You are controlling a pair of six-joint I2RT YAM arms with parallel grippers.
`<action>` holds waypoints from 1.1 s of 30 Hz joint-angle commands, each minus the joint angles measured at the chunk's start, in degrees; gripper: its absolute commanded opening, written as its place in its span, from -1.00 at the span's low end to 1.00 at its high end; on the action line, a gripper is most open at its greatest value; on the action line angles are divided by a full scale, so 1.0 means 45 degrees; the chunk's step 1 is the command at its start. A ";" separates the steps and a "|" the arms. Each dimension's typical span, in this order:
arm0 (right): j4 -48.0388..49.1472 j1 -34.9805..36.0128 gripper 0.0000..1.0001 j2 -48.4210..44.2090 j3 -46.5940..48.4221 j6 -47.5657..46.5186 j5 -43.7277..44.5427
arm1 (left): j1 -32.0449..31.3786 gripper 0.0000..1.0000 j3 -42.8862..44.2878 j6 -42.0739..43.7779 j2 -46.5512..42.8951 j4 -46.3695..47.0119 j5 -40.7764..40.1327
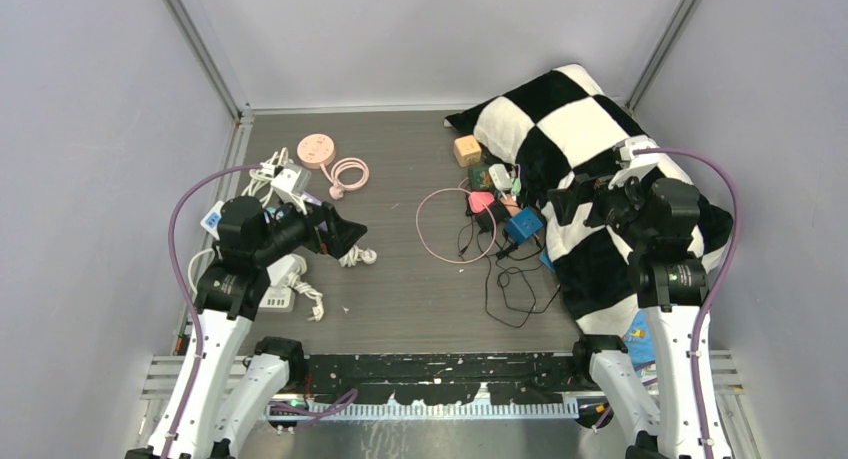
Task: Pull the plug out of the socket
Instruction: Reset both arms
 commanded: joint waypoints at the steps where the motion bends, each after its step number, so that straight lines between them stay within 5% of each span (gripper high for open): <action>1: 0.0471 -0.0125 0.99 -0.0025 0.0034 0.0306 0.0286 | -0.0040 1.00 0.0053 0.0351 -0.0013 0.0113 -0.0057; 10: 0.0586 -0.0369 0.99 0.0099 0.0042 0.0659 0.0532 | -0.0053 0.99 0.0266 0.0754 0.0189 -0.0500 -0.0944; 20: 0.0725 -0.0708 0.99 0.0202 -0.0078 0.0940 0.0234 | -0.1137 1.00 0.0492 0.1463 0.0280 -0.1392 -0.4271; 33: 0.0794 -0.1133 0.99 0.0177 -0.0137 0.1113 -0.0195 | -0.1205 0.99 0.0508 0.1616 0.0577 -0.1434 -0.3242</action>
